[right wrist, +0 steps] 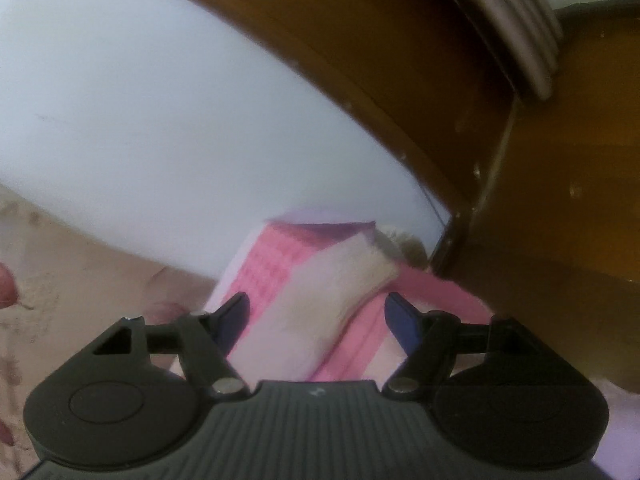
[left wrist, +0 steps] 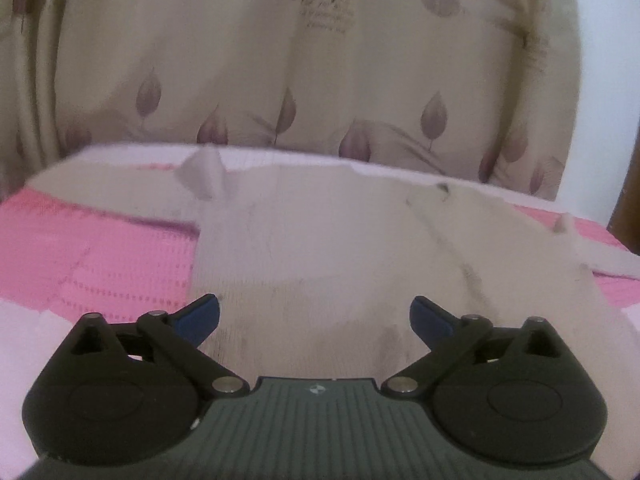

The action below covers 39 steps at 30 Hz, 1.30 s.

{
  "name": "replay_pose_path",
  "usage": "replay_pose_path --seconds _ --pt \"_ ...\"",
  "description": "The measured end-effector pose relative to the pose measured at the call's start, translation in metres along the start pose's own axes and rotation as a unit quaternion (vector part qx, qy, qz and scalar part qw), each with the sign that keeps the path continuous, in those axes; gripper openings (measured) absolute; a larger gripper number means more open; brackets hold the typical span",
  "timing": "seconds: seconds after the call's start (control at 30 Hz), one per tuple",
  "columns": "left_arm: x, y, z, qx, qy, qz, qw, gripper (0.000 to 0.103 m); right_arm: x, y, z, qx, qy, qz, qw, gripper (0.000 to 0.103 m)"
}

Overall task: Fold small clothes
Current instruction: 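Grasp the other sleeve cuff with the right tool while the left tool releases, then lift the sleeve across the body with the right tool and open it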

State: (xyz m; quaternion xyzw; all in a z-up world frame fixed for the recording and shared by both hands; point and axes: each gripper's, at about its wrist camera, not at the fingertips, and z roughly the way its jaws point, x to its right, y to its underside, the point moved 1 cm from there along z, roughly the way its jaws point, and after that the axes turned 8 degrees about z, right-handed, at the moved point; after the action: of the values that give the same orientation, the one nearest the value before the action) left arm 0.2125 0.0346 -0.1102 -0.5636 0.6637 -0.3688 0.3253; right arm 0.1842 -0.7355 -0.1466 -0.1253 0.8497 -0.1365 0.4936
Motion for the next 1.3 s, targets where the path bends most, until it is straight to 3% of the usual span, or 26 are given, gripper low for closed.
replay_pose_path --seconds 0.1,0.17,0.23,0.3,0.4,0.63,0.9,1.1,1.3 --pt "-0.008 0.003 0.006 -0.020 0.007 -0.021 0.9996 0.101 0.000 -0.004 0.024 0.009 0.020 0.012 1.000 0.075" --pt "-0.010 0.004 0.008 -0.025 0.006 -0.031 0.9992 0.101 0.003 -0.009 0.035 0.004 0.023 0.024 0.999 0.065" --pt "-0.012 0.004 0.007 -0.025 0.006 -0.036 0.9990 0.101 0.000 -0.008 0.040 0.007 0.048 0.000 0.999 0.032" --pt "-0.012 0.004 0.008 -0.027 0.002 -0.038 0.9989 0.101 -0.003 -0.010 0.035 0.018 0.036 -0.011 0.999 0.013" --pt "-0.012 0.003 0.008 -0.029 0.002 -0.041 0.9988 0.101 -0.016 -0.008 0.027 0.025 0.022 -0.047 0.998 0.012" --pt "-0.016 0.003 0.008 -0.025 0.006 -0.054 0.9982 0.102 -0.044 0.008 -0.003 0.015 -0.060 -0.014 0.998 0.012" --pt "-0.020 0.005 0.006 -0.013 0.017 -0.079 0.9966 0.103 -0.135 0.052 -0.019 -0.018 -0.146 -0.007 0.989 0.012" --pt "-0.028 0.008 -0.002 0.007 0.018 -0.110 0.9938 0.103 -0.225 0.132 -0.008 -0.082 -0.234 -0.007 0.969 0.012" --pt "-0.042 0.013 -0.007 0.024 0.031 -0.158 0.9866 0.103 -0.289 0.251 0.029 -0.167 -0.279 0.006 0.946 0.012"
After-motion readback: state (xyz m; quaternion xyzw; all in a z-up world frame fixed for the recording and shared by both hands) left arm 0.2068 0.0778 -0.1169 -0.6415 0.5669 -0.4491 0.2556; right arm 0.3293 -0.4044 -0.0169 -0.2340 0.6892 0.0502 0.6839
